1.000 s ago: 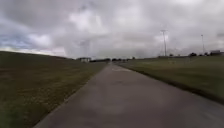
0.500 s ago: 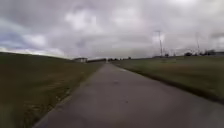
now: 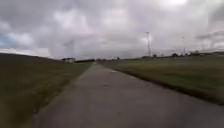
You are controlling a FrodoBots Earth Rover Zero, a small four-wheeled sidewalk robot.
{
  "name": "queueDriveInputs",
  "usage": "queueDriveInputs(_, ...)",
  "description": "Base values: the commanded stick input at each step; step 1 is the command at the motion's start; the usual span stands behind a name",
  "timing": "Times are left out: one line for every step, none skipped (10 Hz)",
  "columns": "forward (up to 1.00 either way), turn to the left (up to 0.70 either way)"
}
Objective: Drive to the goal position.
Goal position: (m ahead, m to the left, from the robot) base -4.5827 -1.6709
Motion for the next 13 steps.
queueDriveInputs(1.00, -0.39)
queueDriveInputs(1.00, -0.39)
queueDriveInputs(1.00, -0.39)
queueDriveInputs(1.00, -0.39)
queueDriveInputs(1.00, -0.39)
queueDriveInputs(1.00, -0.39)
queueDriveInputs(1.00, -0.32)
queueDriveInputs(1.00, -0.28)
queueDriveInputs(1.00, -0.28)
queueDriveInputs(1.00, -0.29)
queueDriveInputs(1.00, -0.29)
queueDriveInputs(1.00, -0.30)
queueDriveInputs(1.00, -0.33)
